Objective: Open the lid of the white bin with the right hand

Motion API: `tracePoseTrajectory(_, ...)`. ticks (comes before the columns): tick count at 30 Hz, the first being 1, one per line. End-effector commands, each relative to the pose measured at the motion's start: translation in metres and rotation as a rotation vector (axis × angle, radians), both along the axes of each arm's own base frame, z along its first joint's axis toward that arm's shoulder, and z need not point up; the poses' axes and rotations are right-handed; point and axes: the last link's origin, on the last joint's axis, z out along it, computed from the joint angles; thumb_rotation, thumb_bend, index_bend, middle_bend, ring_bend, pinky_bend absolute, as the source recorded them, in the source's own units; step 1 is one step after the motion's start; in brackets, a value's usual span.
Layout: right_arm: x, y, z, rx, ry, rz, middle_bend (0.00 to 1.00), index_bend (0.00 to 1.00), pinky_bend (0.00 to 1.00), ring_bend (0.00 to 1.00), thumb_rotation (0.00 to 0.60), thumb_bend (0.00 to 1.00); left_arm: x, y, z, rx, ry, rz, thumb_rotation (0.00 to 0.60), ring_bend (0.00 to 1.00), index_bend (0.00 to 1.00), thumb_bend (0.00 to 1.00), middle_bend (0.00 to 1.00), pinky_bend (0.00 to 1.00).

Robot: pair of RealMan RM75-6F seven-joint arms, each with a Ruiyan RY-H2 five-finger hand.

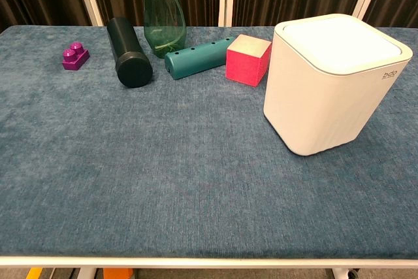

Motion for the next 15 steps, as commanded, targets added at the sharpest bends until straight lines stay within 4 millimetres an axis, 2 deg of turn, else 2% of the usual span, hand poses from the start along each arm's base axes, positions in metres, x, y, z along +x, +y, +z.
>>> tracePoseTrajectory(1, 0.000, 0.000, 0.000, 0.002, 0.000, -0.001, 0.10, 0.00, 0.00, 0.00, 0.600, 0.36, -0.001, 0.000, -0.001, -0.006, -0.002, 0.006, 0.600, 0.08, 0.15, 0.00, 0.14, 0.12)
tracePoseTrajectory(9, 0.006, -0.007, -0.006, 0.049, 0.014, 0.036, 0.11, 0.00, 0.00, 0.00, 0.600, 0.36, 0.000, -0.002, -0.002, -0.004, -0.003, 0.003, 0.600, 0.08, 0.15, 0.00, 0.14, 0.12)
tracePoseTrajectory(15, 0.041, -0.034, -0.013, 0.132, 0.061, 0.202, 0.15, 0.06, 0.01, 0.00, 0.600, 0.36, 0.004, 0.000, 0.000, 0.002, -0.003, -0.017, 0.600, 0.08, 0.15, 0.00, 0.14, 0.12)
